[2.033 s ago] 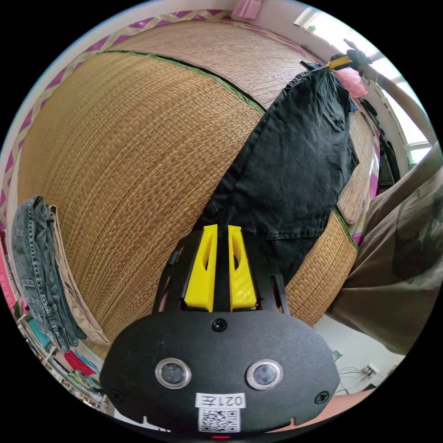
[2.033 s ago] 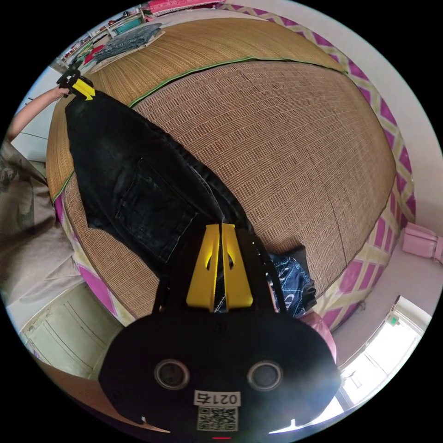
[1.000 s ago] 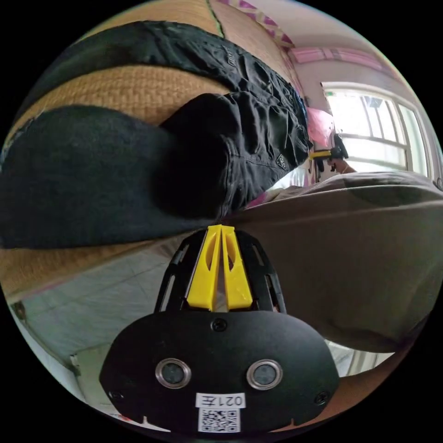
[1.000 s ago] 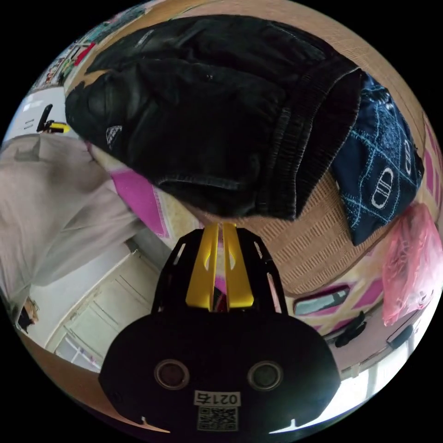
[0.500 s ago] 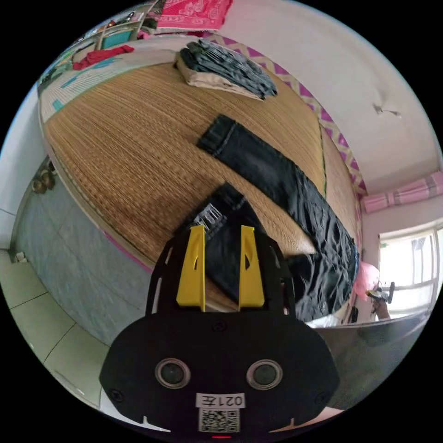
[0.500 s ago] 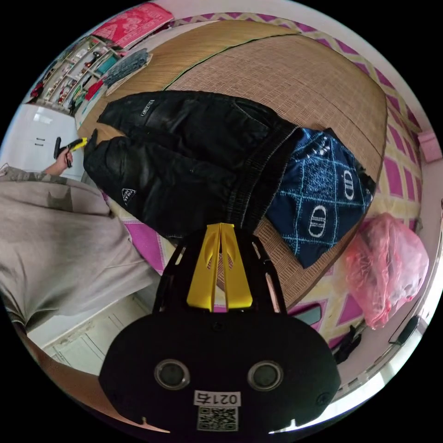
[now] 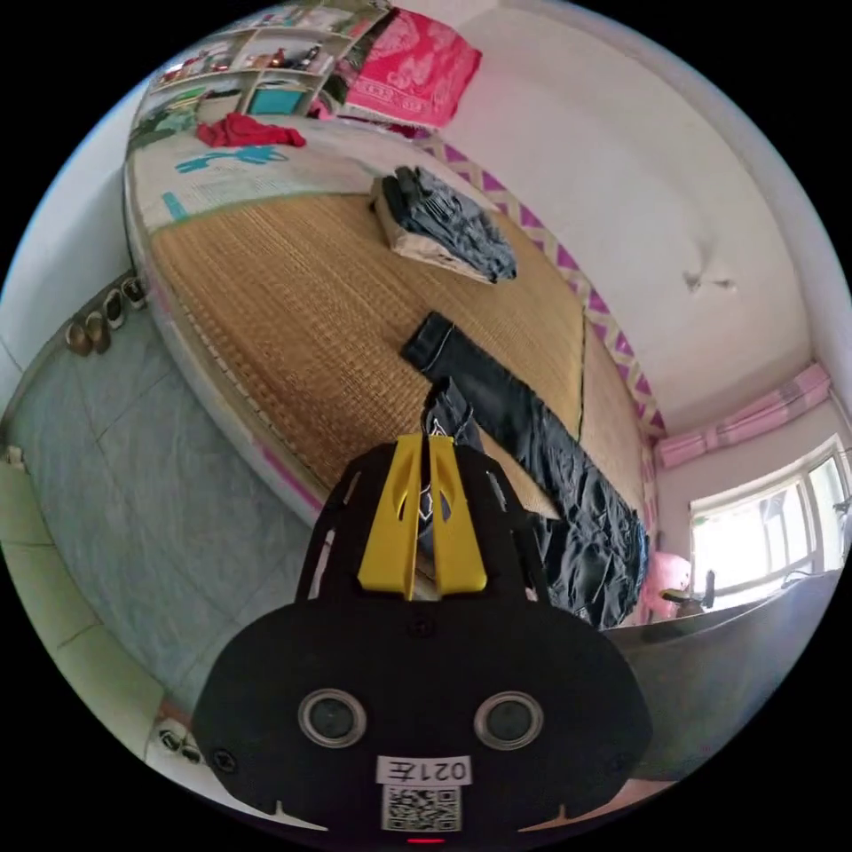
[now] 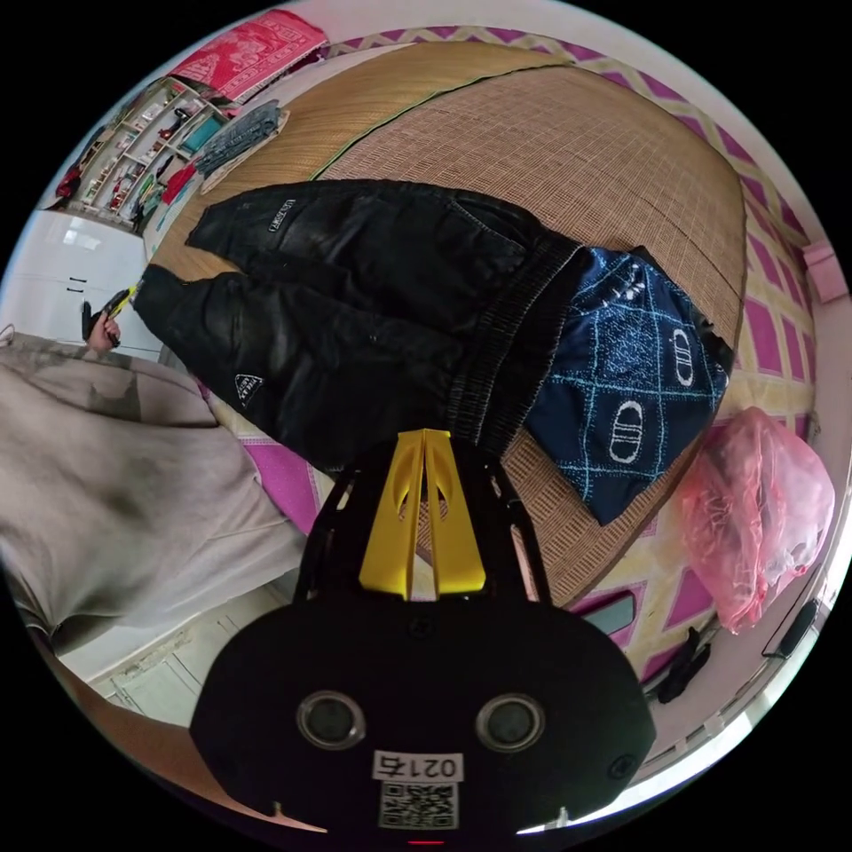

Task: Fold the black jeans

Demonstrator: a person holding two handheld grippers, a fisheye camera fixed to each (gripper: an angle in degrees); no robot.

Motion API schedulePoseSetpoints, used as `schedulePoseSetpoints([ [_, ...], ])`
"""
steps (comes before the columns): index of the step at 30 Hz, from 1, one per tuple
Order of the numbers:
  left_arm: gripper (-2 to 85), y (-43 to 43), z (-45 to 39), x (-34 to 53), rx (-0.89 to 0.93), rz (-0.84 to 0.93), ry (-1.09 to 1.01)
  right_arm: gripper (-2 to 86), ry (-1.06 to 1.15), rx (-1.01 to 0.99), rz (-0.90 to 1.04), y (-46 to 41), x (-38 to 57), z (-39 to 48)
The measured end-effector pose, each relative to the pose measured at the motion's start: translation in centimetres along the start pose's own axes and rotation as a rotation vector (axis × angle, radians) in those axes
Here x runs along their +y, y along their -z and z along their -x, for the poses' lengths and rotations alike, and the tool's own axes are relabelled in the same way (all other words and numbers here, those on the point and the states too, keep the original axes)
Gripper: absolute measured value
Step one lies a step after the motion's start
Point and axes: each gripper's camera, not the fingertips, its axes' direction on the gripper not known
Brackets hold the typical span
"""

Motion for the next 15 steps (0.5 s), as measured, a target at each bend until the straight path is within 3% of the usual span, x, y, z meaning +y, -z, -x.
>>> schedulePoseSetpoints([
  [6, -1.0, -1.2, 6.8, 4.4, -0.011, 0.067, 0.178, -1.0, -0.050, -0.025, 0.001, -4.0, 0.4, -0.5],
  [12, -1.0, 3.4, 1.0, -0.3, 0.220, -0.098, -0.169, -1.0, -0.083, -0.010, -0.020, -5.9, 0.9, -0.2],
  [15, -1.0, 3.4, 2.0, -1.3, 0.219, -0.111, -0.164, -1.0, -0.096, -0.015, -0.042, -6.9, 1.4, 0.2],
])
